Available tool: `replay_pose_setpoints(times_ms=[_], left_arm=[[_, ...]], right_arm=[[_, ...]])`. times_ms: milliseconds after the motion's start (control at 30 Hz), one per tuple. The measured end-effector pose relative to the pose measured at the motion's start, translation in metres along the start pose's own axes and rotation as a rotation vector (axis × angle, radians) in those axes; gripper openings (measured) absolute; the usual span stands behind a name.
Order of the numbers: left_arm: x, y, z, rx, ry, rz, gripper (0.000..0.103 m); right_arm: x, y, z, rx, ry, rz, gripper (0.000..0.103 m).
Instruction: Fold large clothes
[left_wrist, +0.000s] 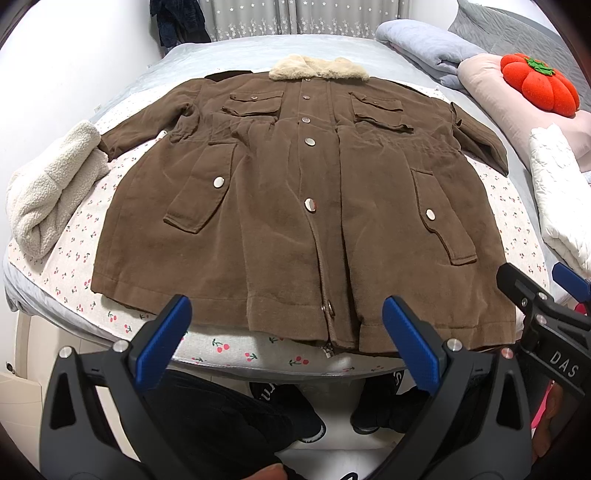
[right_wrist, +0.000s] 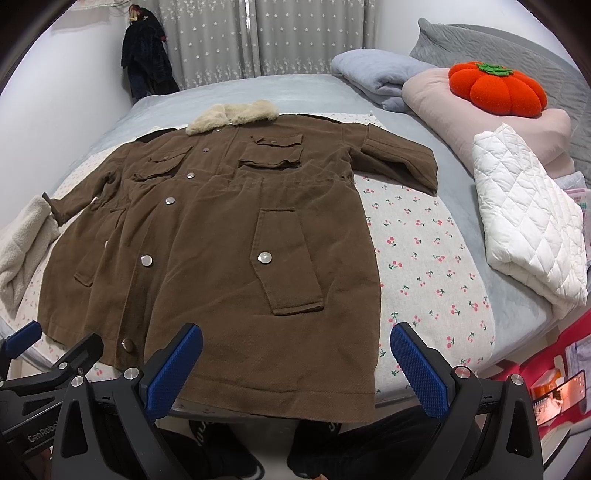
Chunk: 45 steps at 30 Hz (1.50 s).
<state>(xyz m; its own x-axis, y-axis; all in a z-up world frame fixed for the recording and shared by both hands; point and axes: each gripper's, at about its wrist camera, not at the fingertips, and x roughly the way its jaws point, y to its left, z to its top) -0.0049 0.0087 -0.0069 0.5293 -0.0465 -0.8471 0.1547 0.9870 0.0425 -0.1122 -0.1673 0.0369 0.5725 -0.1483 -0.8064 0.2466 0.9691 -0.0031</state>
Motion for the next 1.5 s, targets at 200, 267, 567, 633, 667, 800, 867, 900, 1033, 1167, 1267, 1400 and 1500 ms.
replay_pose_setpoints(times_ms=[200,267,567,633,667,800,867,900,1033,1167,1267,1400,1500], left_arm=[[0.000,0.000,0.000,0.000,0.000,0.000,0.103],[0.000,0.000,0.000,0.000,0.000,0.001,0.103],[0.006,0.005,-0.003,0.008,0.007,0.013,0.103],[0.006,0.005,-0.003,0.007,0.003,0.015,0.103],[0.006,0.004,-0.002,0.006,-0.001,0.018,0.103],[0.012,0.015,0.001,0.016,-0.051,-0.001,0.103],[0.016,0.026,0.005,0.029,-0.069,0.003,0.103],[0.017,0.032,0.008,0.031,-0.078,0.009,0.103],[0.027,0.072,0.024,0.020,-0.079,0.026,0.103],[0.051,0.137,0.043,-0.047,-0.007,-0.051,0.103],[0.072,0.184,0.049,-0.107,0.028,-0.052,0.103],[0.101,0.227,0.047,-0.182,0.082,-0.077,0.103],[0.128,0.242,0.036,-0.256,0.156,-0.189,0.098]], right_arm=[[0.000,0.000,0.000,0.000,0.001,-0.001,0.103],[0.000,0.000,0.000,0.000,0.001,-0.001,0.103],[0.003,-0.001,-0.002,-0.002,0.008,-0.002,0.103],[0.004,-0.001,-0.002,-0.002,0.010,-0.003,0.103],[0.005,-0.001,-0.002,-0.001,0.013,-0.004,0.103],[0.010,-0.002,0.000,-0.001,0.025,-0.004,0.103],[0.014,-0.007,0.003,0.009,0.038,0.018,0.103],[0.017,-0.011,0.004,0.017,0.045,0.033,0.103],[0.029,-0.033,0.009,0.069,0.078,0.099,0.103],[0.047,-0.050,0.016,0.047,0.088,0.114,0.103],[0.067,-0.064,0.017,0.052,0.136,0.169,0.103],[0.092,-0.076,0.013,0.064,0.185,0.253,0.103],[0.113,-0.081,0.004,0.107,0.236,0.289,0.103]])
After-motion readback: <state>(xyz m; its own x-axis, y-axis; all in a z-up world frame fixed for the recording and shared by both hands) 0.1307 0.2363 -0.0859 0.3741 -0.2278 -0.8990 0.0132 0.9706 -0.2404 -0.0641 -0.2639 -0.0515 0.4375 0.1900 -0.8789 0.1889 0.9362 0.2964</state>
